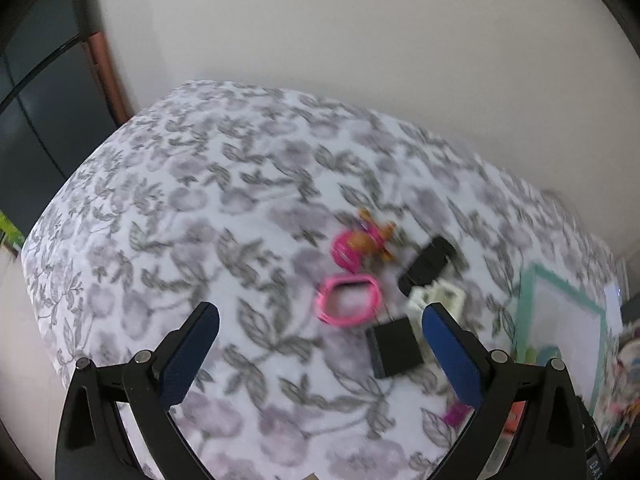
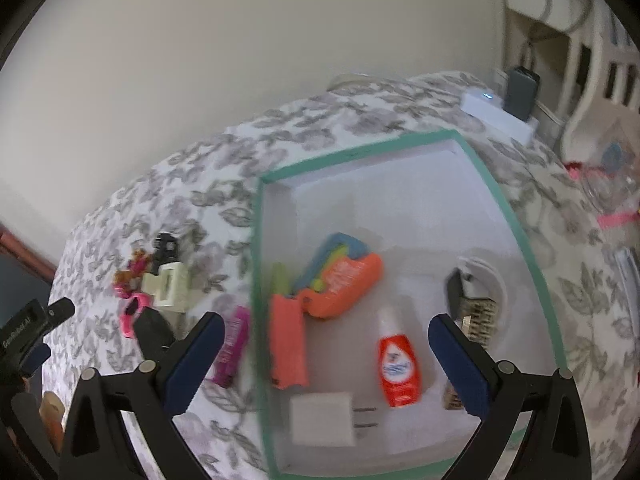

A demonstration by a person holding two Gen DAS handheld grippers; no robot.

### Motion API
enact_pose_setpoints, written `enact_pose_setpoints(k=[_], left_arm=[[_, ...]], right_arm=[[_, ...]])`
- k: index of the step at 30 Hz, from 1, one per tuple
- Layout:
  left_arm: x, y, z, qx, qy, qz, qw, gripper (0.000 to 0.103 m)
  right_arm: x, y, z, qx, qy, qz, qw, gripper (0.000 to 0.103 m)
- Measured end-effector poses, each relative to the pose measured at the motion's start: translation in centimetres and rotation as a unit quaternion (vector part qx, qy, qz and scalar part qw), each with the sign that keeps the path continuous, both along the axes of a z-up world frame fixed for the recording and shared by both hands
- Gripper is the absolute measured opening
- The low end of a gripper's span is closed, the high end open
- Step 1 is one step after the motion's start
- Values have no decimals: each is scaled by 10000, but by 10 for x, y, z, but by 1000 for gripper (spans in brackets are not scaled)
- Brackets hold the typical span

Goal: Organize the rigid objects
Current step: 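Move both tools back over the remaining objects on the bed, then grasp the purple highlighter with the right tool while the left tool grasps the black charger block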

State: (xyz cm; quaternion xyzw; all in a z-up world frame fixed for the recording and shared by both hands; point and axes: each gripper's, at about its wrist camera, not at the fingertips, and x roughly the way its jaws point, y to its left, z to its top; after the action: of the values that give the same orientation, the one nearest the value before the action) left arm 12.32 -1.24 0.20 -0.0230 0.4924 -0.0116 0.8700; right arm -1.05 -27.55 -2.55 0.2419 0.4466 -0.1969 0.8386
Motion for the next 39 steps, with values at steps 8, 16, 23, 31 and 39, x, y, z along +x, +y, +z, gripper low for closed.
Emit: enact_pose_setpoints(k=[8,16,23,31,39], left_arm=[[11,60,12,-199,-103,662,9976,101],[16,95,10,-269,-65,1104,9935,101],[23,78,-11,-259,355,835,9955,101],[29,39,-41,-393,922,298,9945,101],[29,11,-63,-684,1331,-54,9887,101]], right_arm=[[39,46,14,-378,-188,578,9974,103],[71,86,19,-516,-281,1113,9921,103],[71,82,-18,-218,385,898,9950,101],[70,81,-36,51,594,1013,9931,70],[72,85,-54,-8,1043,1058,9889,48]])
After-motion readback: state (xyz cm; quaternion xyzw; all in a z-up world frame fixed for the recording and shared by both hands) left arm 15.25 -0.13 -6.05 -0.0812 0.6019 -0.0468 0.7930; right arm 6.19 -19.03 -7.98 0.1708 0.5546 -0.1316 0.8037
